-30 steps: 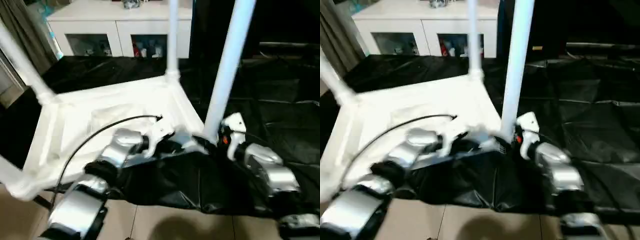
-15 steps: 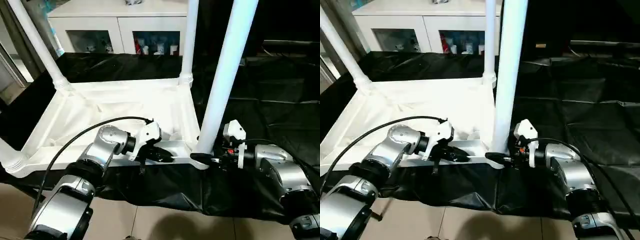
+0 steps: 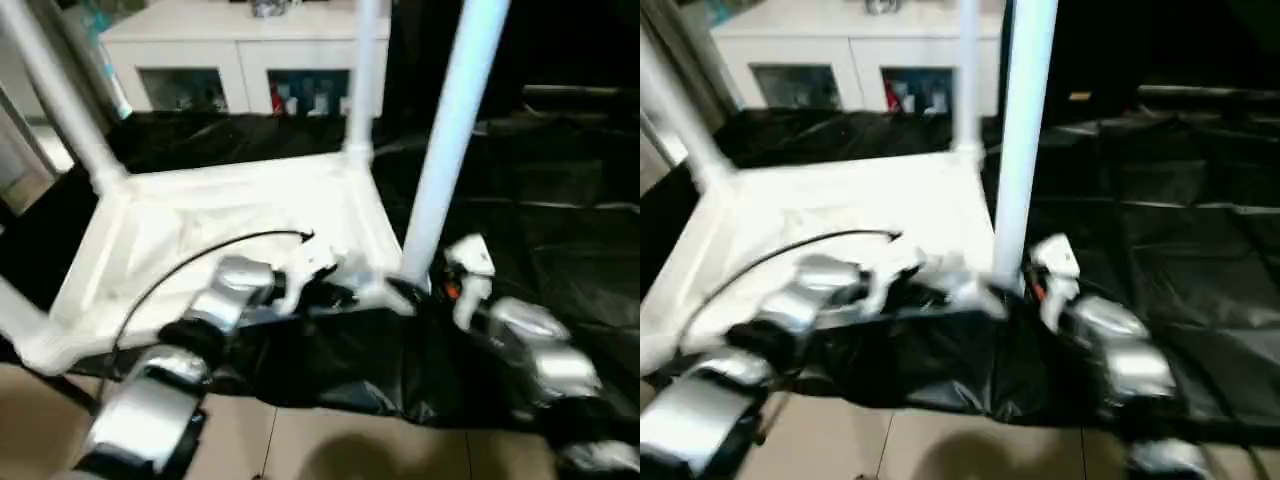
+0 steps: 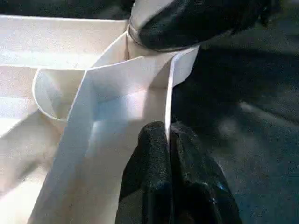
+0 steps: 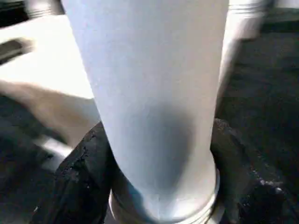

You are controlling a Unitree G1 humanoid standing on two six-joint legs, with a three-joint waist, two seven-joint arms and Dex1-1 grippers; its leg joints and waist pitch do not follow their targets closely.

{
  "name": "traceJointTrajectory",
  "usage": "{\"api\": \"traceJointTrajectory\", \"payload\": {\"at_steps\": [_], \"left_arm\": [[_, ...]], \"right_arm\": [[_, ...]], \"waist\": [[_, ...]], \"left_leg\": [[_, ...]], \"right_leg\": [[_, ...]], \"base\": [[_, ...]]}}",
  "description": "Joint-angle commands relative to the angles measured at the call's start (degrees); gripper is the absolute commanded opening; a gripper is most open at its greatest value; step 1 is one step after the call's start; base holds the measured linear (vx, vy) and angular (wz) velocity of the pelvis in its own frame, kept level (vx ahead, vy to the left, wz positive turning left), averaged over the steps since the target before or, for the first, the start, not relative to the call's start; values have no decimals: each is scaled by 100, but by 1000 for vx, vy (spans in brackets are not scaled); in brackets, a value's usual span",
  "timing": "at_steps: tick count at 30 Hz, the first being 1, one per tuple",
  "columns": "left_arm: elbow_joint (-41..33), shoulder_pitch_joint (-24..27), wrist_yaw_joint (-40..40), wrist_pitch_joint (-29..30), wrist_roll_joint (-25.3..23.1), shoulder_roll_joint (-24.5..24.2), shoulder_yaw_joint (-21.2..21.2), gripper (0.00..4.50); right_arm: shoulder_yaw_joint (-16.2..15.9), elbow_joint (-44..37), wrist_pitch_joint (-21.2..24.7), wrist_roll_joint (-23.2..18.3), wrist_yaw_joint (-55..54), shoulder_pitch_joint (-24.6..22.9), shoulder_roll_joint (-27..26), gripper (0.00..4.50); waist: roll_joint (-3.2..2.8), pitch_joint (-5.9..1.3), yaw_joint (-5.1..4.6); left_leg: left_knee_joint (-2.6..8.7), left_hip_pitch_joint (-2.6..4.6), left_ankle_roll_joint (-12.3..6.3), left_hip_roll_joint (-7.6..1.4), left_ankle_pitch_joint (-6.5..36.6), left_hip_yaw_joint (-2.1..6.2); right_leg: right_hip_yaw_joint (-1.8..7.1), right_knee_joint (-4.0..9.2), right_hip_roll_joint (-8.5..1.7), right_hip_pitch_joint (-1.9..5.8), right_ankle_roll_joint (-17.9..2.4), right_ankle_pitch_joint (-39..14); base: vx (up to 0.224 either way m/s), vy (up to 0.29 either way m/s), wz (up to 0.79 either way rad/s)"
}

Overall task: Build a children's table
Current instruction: Rotate leg to tighten

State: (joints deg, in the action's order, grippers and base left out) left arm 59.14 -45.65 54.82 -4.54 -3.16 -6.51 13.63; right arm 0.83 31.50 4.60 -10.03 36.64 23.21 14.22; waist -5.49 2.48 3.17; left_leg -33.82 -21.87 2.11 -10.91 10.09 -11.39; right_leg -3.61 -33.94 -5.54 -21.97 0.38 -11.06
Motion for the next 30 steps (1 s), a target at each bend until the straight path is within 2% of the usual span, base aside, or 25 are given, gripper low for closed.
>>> {"api": "traceJointTrajectory", "payload": {"at_steps": [1,3,5,7,9,11,15,16,17,18,19,20,21,22,23,24,25,26,27,28,29,30], "left_arm": [[34,-280,-958,65,80,173,-329,0],[68,-326,-1117,59,77,266,-344,0],[131,-378,-1225,-23,35,356,-325,0],[203,-405,-1200,-172,-59,370,-252,0],[313,-417,-1160,-410,-176,319,-156,0],[320,-409,-1139,-434,-191,293,-140,0],[352,-376,-1045,-619,-267,150,-68,0],[355,-375,-1079,-651,-272,133,-83,0],[360,-376,-1159,-760,-256,93,-153,0],[377,-383,-1181,-807,-250,87,-184,0],[370,-381,-1140,-872,-192,76,-259,0],[306,-355,-1052,-935,-119,58,-325,0],[267,-338,-1008,-965,-84,48,-355,0],[249,-331,-988,-980,-68,43,-368,0],[169,-297,-934,-1004,-18,26,-406,0],[-53,-214,-735,-917,139,-8,-496,0],[-217,-149,-595,-844,247,-31,-554,28],[-965,192,-41,-406,471,-215,-547,28],[-987,202,-25,-394,477,-220,-546,28],[-1425,411,209,-135,586,-318,-515,44],[-2243,809,446,295,803,-507,-477,58],[-2631,999,505,486,900,-596,-468,65]], "right_arm": [[-306,364,169,356,-483,-159,-366,260],[-260,437,210,388,-804,-118,-513,260],[-263,503,164,468,-1074,-72,-694,260],[-246,540,55,472,-1131,-38,-809,260],[-61,509,69,130,-997,-14,-919,330],[-47,477,93,82,-964,-20,-912,332],[-142,165,18,155,-763,-123,-676,361],[-152,35,38,116,-629,-177,-594,361],[-186,-379,101,15,-187,-363,-293,361],[-186,-495,118,-4,-53,-418,-206,361],[-187,-739,104,-14,250,-569,79,361],[-121,-966,153,-110,492,-701,323,361],[-78,-1076,193,-173,597,-760,429,361],[-59,-1127,211,-202,645,-787,477,361],[1,-1279,294,-303,768,-863,596,361],[85,-1522,390,-447,991,-978,801,361],[131,-1687,448,-534,1126,-1060,927,372],[227,-2151,741,-831,1469,-1269,1235,372],[230,-2164,749,-839,1478,-1275,1244,372],[226,-2340,846,-932,1592,-1356,1333,378],[167,-2609,997,-1045,1733,-1471,1403,378],[131,-2715,1059,-1085,1773,-1514,1409,378]], "waist": [[65,-270,-30],[64,-276,-49],[36,-282,-43],[29,-286,-58],[30,-292,-67],[22,-293,-70],[27,-300,-59],[61,-302,-63],[72,-296,-50],[72,-314,-2],[120,-319,1],[177,-309,-1],[147,-322,21],[147,-333,22],[197,-312,9],[194,-333,37],[206,-369,56],[196,-390,97],[199,-398,125],[173,-381,128],[167,-372,148],[173,-381,144]], "left_leg": [[488,178,72,-199,2322,176],[497,147,53,-193,2279,185],[494,155,14,-192,2263,178],[503,118,-23,-191,2204,183],[499,112,-71,-188,2213,180],[508,108,-85,-199,2214,182],[509,119,-80,-211,2222,172],[511,103,-104,-213,2170,169],[510,98,-129,-214,2133,170],[479,94,-227,-220,1970,153],[476,67,-263,-217,1860,152],[470,8,-354,-207,1646,158],[453,16,-407,-205,1590,156],[428,13,-497,-206,1430,149],[426,-16,-549,-197,1348,144],[401,-25,-641,-201,1126,148],[350,-34,-776,-207,822,138],[309,-53,-970,-225,435,133],[284,-79,-1119,-224,221,138],[261,-89,-1311,-225,75,116],[256,-76,-1362,-245,46,126],[230,-97,-1496,-248,-130,127]], "right_leg": [[171,574,-330,116,-1045,-2522],[171,568,-331,125,-1039,-2478],[174,577,-324,111,-1024,-2377],[173,562,-328,133,-1045,-2210],[175,562,-327,137,-1070,-2101],[172,547,-326,145,-1115,-1996],[181,531,-328,141,-1161,-1866],[179,528,-326,157,-1167,-1809],[180,527,-323,174,-1140,-1794],[194,516,-330,184,-1115,-1648],[190,506,-332,208,-1123,-1568],[176,490,-335,235,-1095,-1485],[174,482,-344,239,-1100,-1463],[174,471,-341,230,-1145,-1334],[167,467,-332,230,-1174,-1272],[166,430,-335,243,-1197,-1084],[171,370,-327,227,-1282,-658],[171,283,-319,215,-1405,-22],[163,236,-313,228,-1467,316],[153,210,-292,166,-1576,599],[151,196,-302,158,-1605,659],[147,159,-282,142,-1633,891]], "base": [[0,0,0],[0,0,0],[0,0,0],[0,0,0],[0,0,0],[0,0,0],[0,0,0],[0,0,0],[0,0,0],[0,0,0],[0,0,0],[0,0,0],[0,0,0],[0,0,0],[0,0,0],[0,0,0],[0,0,0],[0,0,0],[0,0,0],[0,0,0],[0,0,0],[0,0,0]]}}
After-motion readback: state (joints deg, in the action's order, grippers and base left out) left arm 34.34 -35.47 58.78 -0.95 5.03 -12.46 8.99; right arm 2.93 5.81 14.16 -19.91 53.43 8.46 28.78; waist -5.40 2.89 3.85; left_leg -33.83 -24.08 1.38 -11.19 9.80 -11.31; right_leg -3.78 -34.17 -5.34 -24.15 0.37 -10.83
